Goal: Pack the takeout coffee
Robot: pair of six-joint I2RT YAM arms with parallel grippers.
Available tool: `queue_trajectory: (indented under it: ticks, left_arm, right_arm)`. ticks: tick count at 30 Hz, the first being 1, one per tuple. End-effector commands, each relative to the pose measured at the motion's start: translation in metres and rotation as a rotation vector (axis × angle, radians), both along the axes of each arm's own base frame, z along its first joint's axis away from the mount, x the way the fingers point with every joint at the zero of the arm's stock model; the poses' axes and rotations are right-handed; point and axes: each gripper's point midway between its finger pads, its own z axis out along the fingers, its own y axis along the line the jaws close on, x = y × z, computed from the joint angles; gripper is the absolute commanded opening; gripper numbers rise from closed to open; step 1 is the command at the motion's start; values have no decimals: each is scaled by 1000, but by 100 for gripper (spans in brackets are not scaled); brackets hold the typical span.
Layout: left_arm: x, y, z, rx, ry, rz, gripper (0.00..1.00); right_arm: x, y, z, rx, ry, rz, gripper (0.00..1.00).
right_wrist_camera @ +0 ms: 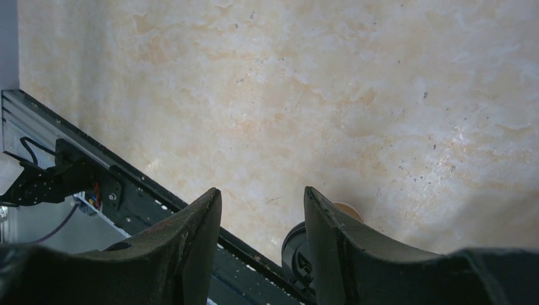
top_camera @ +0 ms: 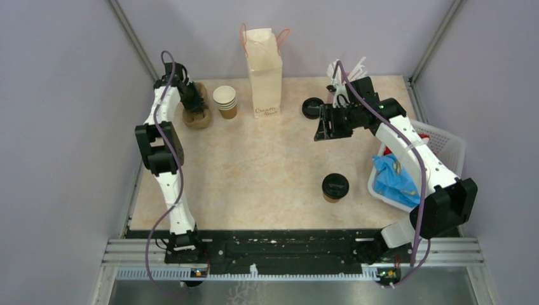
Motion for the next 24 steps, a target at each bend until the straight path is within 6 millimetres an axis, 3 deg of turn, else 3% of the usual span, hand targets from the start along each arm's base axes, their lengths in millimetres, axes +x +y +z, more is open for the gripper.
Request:
queue_trajectory:
  ticks: [1, 13, 24]
  left_arm:
    - [-2, -2, 31, -118, -90, -1, 29]
    - [-14, -5, 33, -294, -167, -51, 31]
    - [-38, 24, 50, 21, -75, -26, 16]
  right_arm:
    - [7, 3, 13, 32, -39, 5, 50]
    - [7, 5, 12, 39, -33, 9, 50]
    - [7, 8, 11, 54, -25, 21, 51]
